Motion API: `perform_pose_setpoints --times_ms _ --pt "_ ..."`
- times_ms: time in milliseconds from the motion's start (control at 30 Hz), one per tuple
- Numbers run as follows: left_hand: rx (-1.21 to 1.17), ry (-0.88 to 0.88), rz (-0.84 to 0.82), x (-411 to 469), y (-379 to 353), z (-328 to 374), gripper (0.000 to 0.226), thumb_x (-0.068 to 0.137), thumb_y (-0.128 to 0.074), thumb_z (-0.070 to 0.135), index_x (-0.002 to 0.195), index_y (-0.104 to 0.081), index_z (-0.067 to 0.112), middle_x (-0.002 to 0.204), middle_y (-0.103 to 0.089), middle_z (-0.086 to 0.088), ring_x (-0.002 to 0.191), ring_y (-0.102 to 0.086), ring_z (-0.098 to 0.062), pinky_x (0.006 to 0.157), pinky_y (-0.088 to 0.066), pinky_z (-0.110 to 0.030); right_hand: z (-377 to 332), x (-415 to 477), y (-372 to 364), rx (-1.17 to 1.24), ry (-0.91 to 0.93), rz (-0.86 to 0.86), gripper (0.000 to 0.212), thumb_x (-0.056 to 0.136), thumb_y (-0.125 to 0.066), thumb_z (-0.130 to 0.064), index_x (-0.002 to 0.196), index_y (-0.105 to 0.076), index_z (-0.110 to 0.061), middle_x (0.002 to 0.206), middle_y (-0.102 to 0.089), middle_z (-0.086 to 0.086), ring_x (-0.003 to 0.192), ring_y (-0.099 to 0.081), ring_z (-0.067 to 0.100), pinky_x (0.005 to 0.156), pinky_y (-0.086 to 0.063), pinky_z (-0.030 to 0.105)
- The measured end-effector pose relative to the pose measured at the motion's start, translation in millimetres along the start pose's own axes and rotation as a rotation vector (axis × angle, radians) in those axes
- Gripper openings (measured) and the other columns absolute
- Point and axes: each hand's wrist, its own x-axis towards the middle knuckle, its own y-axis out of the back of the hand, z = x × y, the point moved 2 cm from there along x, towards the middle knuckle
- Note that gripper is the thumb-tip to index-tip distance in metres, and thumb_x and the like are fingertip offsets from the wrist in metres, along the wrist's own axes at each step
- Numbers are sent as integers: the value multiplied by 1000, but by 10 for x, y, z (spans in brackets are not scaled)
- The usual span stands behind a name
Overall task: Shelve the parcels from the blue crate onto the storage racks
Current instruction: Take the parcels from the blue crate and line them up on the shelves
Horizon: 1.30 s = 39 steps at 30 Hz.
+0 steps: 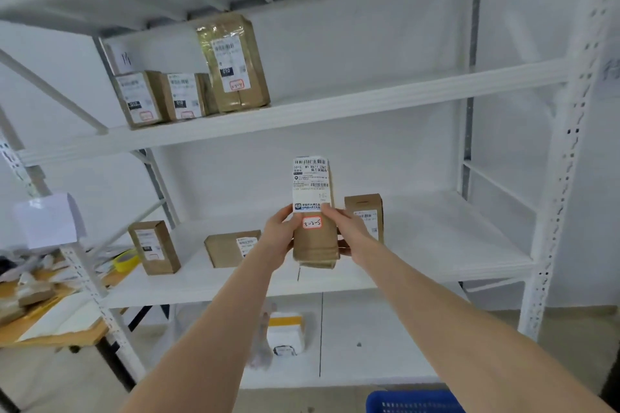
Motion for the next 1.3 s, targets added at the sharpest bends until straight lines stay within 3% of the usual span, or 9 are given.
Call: perform_pose_setpoints --times_ms 167,267,533,733,900,1000,1233,1300 --pt "-3 -80 -16 30 671 470 32 99 -46 14 130 -52 17 98 -66 0 86 -63 -13 68 -50 -25 -354 5 -759 -52 100 16 53 81 -67 -52 122 -59 -19 108 -68 2 96 -65 26 83 -55 39" --pt "11 -100 -7 49 1100 651 31 99 -44 13 129 -53 9 100 -66 -3 82 -63 -12 65 -50 -22 -467 39 -1222 -83 142 20 52 81 -66 -52 120 -61 -19 106 -69 2 93 -66 25 78 -56 36" --pt "76 -168 44 181 2096 1025 28 100 -43 16 122 -58 9 103 -66 -4 80 -62 -9 58 -49 -16 -646 336 -2220 -122 197 -18 49 79 -67 -54 114 -61 -20 103 -69 5 94 -67 28 85 -56 44" --pt "62 -190 117 326 2556 1287 27 99 -46 27 122 -57 20 112 -66 0 96 -61 -14 69 -48 -27 -905 588 -2742 -143 265 -64 50 78 -68 -56 114 -60 -21 102 -70 4 94 -67 26 84 -57 43" --pt "23 -210 152 434 2863 1473 20 97 -48 31 111 -59 22 102 -67 5 91 -60 -10 70 -49 -28 -1077 694 -3095 -164 295 -92 50 79 -67 -56 114 -61 -20 101 -70 5 92 -68 26 80 -58 40" --pt "-5 -204 133 537 3006 1536 15 96 -49 31 101 -61 23 96 -67 7 90 -60 -10 73 -50 -30 -1156 698 -3223 -173 321 -82 49 80 -67 -55 114 -61 -20 99 -70 5 90 -68 26 78 -58 40" --pt "-13 -215 3 804 3100 1731 26 90 -59 36 110 -61 21 106 -67 4 104 -60 -16 94 -49 -41 -1361 537 -3275 -157 364 59 48 82 -65 -55 112 -63 -18 97 -70 4 84 -69 24 68 -57 33" --pt "-9 -236 -59 855 3072 1811 36 85 -65 40 116 -60 22 113 -66 2 110 -59 -18 93 -49 -40 -1448 448 -3270 -152 391 99 44 83 -64 -54 111 -64 -20 97 -71 4 83 -69 23 64 -56 31"
